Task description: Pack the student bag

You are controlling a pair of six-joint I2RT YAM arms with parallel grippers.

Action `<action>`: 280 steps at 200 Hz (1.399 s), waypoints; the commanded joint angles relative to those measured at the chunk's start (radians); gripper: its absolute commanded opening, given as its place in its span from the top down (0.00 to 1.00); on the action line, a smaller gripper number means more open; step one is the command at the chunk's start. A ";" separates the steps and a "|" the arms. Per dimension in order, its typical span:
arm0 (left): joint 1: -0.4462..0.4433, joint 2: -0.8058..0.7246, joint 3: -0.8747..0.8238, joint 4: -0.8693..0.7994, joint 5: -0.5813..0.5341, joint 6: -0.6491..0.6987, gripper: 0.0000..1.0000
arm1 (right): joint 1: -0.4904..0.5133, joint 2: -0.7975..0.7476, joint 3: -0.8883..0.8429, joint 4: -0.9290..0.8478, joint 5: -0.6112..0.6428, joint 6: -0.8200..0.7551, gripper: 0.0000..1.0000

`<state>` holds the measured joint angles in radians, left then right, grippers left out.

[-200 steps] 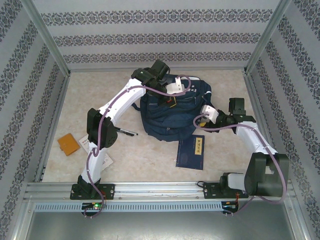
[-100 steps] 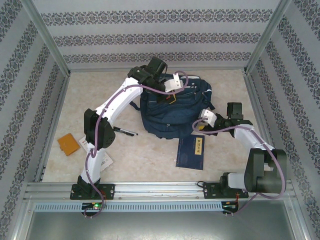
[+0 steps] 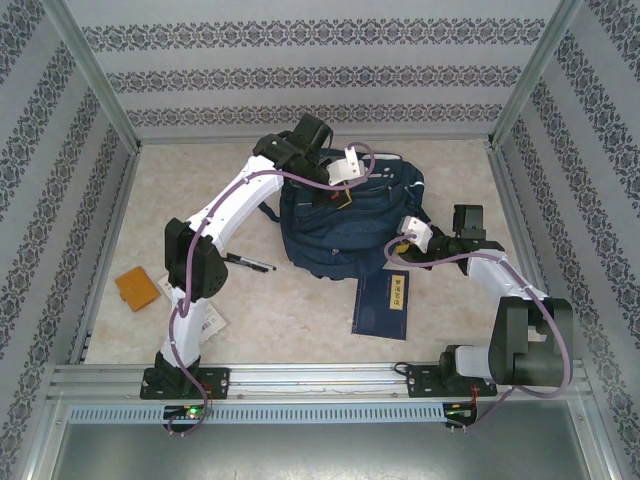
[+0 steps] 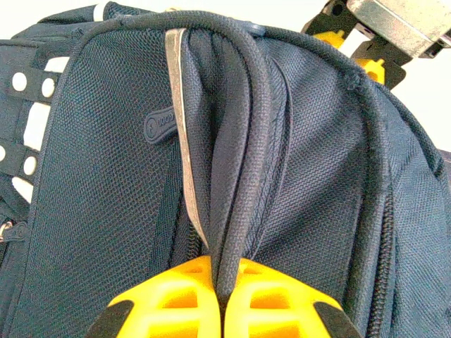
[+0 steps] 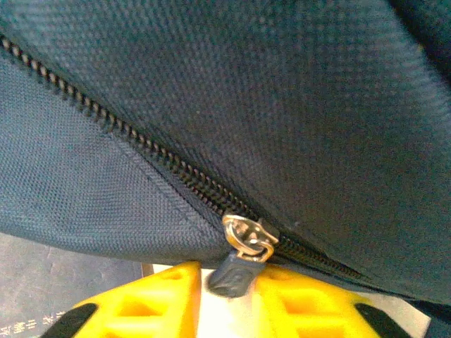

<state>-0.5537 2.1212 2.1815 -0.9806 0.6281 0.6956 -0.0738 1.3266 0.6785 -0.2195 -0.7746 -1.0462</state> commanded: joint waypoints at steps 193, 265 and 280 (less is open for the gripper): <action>0.018 -0.203 -0.261 0.139 0.209 0.223 1.00 | -0.077 0.165 -0.017 0.417 0.303 0.303 1.00; 0.022 -0.257 -0.268 0.168 0.292 0.226 1.00 | -0.086 0.286 0.002 0.616 0.336 0.509 0.99; 0.027 -0.263 -0.267 0.167 0.308 0.224 1.00 | -0.087 0.294 0.009 0.623 0.349 0.514 0.98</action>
<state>-0.5426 1.9549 1.9053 -0.8673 0.7692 0.8726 -0.1360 1.5944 0.6533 0.3126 -0.4953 -0.6102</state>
